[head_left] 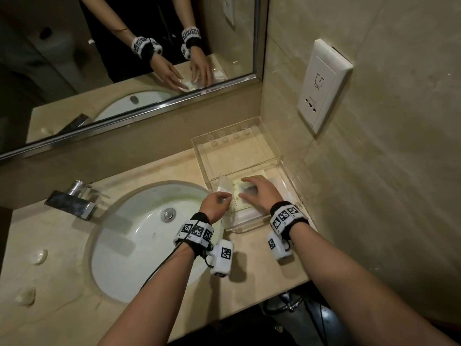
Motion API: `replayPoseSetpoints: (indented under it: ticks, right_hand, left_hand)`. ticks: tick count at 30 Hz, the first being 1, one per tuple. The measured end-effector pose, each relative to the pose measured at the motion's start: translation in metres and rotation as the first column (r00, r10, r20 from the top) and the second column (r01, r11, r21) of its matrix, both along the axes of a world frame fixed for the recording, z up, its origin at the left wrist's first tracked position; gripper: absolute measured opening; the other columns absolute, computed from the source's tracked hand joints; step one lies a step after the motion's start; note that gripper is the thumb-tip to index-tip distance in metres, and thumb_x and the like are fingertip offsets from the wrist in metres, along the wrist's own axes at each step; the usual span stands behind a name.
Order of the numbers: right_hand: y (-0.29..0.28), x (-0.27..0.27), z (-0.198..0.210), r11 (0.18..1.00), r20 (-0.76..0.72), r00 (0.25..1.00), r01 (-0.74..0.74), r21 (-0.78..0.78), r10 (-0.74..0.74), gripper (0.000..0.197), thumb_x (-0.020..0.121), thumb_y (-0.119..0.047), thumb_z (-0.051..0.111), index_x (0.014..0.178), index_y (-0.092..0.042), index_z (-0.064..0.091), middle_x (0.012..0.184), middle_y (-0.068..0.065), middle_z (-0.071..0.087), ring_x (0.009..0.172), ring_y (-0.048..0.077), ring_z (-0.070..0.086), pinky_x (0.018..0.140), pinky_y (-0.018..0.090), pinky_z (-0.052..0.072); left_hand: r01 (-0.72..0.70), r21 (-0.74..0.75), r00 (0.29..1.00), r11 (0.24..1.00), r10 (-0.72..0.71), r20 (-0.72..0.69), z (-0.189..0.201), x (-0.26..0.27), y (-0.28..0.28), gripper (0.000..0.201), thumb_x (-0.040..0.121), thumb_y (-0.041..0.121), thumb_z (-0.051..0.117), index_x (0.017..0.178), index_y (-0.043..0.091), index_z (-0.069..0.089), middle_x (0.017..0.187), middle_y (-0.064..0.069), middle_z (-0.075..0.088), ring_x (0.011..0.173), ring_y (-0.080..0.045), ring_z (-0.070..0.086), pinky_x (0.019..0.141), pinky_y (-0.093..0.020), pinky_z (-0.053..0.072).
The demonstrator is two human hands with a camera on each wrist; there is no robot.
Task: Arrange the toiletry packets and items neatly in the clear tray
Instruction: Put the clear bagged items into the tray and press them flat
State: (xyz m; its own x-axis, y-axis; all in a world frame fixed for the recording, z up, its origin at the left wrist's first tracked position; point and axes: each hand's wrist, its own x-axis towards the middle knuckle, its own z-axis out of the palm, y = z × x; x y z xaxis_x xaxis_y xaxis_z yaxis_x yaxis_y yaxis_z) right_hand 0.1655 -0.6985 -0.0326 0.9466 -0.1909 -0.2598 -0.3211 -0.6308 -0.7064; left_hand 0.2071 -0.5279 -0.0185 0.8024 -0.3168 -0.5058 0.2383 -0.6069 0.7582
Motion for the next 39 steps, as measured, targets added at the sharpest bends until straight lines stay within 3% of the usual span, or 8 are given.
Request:
replayPoseSetpoints:
  ticks: [12, 16, 19, 22, 25, 31, 36, 39]
  right_hand:
    - [-0.011, -0.004, -0.016, 0.98, -0.101, 0.992, 0.059, -0.189, -0.079, 0.043, 0.084, -0.033, 0.073, 0.122, -0.02, 0.059, 0.131, 0.003, 0.047, 0.104, 0.02, 0.058, 0.089, 0.033, 0.051]
    - [-0.012, -0.005, -0.009, 0.978, 0.052, 0.979, 0.198, -0.062, -0.195, 0.034, 0.088, -0.028, 0.069, 0.118, -0.015, 0.061, 0.123, 0.004, 0.055, 0.086, 0.013, 0.055, 0.079, 0.025, 0.046]
    - [-0.01, -0.003, 0.002, 0.911, 0.058, 0.939, 0.313, 0.268, -0.34, 0.033, 0.088, -0.033, 0.069, 0.115, -0.014, 0.064, 0.111, 0.005, 0.068, 0.08, 0.015, 0.067, 0.077, 0.029, 0.056]
    - [-0.008, -0.001, 0.015, 0.744, -0.108, 0.946, 0.307, 0.594, -0.304, 0.041, 0.087, -0.033, 0.071, 0.121, -0.013, 0.059, 0.107, 0.007, 0.07, 0.076, 0.011, 0.067, 0.059, 0.019, 0.052]
    - [-0.011, 0.002, 0.015, 0.727, -0.118, 0.957, 0.279, 0.628, -0.265, 0.04, 0.088, -0.026, 0.071, 0.123, -0.011, 0.06, 0.112, 0.01, 0.07, 0.089, 0.017, 0.066, 0.061, 0.018, 0.048]
    - [-0.016, -0.006, 0.019, 0.672, -0.103, 0.926, 0.337, 0.659, -0.364, 0.038, 0.089, -0.02, 0.07, 0.124, -0.009, 0.062, 0.096, 0.007, 0.074, 0.07, 0.014, 0.065, 0.056, 0.023, 0.05]
    - [-0.021, -0.022, 0.027, 0.684, -0.108, 0.909, 0.377, 0.624, -0.403, 0.024, 0.086, -0.028, 0.073, 0.106, -0.017, 0.067, 0.093, 0.007, 0.072, 0.069, 0.017, 0.063, 0.052, 0.03, 0.042]
    - [-0.02, -0.025, 0.033, 0.546, -0.199, 0.914, 0.374, 0.75, -0.354, 0.055, 0.074, -0.036, 0.082, 0.119, -0.013, 0.061, 0.112, 0.016, 0.07, 0.085, 0.023, 0.071, 0.077, 0.038, 0.059]
  left_hand:
    - [0.027, 0.036, 0.999, 0.999, -0.027, 0.016, -0.002, 0.0, -0.002, 0.03, 0.095, 0.019, 0.053, 0.119, 0.006, 0.064, 0.122, -0.012, 0.063, 0.107, -0.03, 0.064, 0.099, -0.043, 0.05]
    - [-0.115, -0.098, 0.992, 0.988, 0.12, 0.041, 0.003, 0.0, 0.0, 0.029, 0.093, -0.001, 0.044, 0.101, 0.011, 0.069, 0.117, -0.009, 0.059, 0.089, -0.033, 0.07, 0.087, -0.043, 0.057]
    - [-0.147, -0.275, 0.987, 0.95, 0.16, 0.025, 0.014, -0.003, 0.001, 0.022, 0.089, -0.009, 0.051, 0.085, 0.01, 0.061, 0.113, -0.012, 0.055, 0.085, -0.035, 0.065, 0.065, -0.036, 0.062]
    - [-0.173, -0.407, 0.985, 0.897, 0.148, -0.092, 0.026, -0.008, -0.004, 0.026, 0.086, -0.01, 0.058, 0.09, 0.01, 0.042, 0.096, -0.017, 0.06, 0.075, -0.032, 0.067, 0.047, -0.033, 0.058]
    - [-0.236, -0.433, 0.969, 0.87, 0.177, -0.173, 0.029, -0.01, -0.009, 0.041, 0.084, -0.01, 0.063, 0.096, 0.014, 0.032, 0.095, -0.021, 0.065, 0.067, -0.031, 0.069, 0.043, -0.034, 0.057]
    - [-0.334, -0.448, 0.941, 0.829, 0.267, -0.207, 0.025, -0.009, -0.014, 0.039, 0.081, -0.006, 0.068, 0.116, -0.004, 0.051, 0.093, -0.019, 0.067, 0.062, -0.018, 0.07, 0.05, -0.025, 0.058]
    - [-0.276, -0.443, 0.96, 0.853, 0.27, -0.079, 0.022, -0.009, -0.017, 0.021, 0.08, -0.005, 0.07, 0.099, -0.004, 0.063, 0.097, -0.021, 0.063, 0.074, -0.023, 0.067, 0.068, -0.03, 0.061]
    - [-0.172, -0.367, 0.956, 0.914, 0.245, 0.162, 0.021, -0.008, -0.021, 0.015, 0.077, -0.004, 0.072, 0.082, 0.009, 0.066, 0.093, -0.012, 0.069, 0.086, -0.022, 0.066, 0.079, -0.031, 0.056]
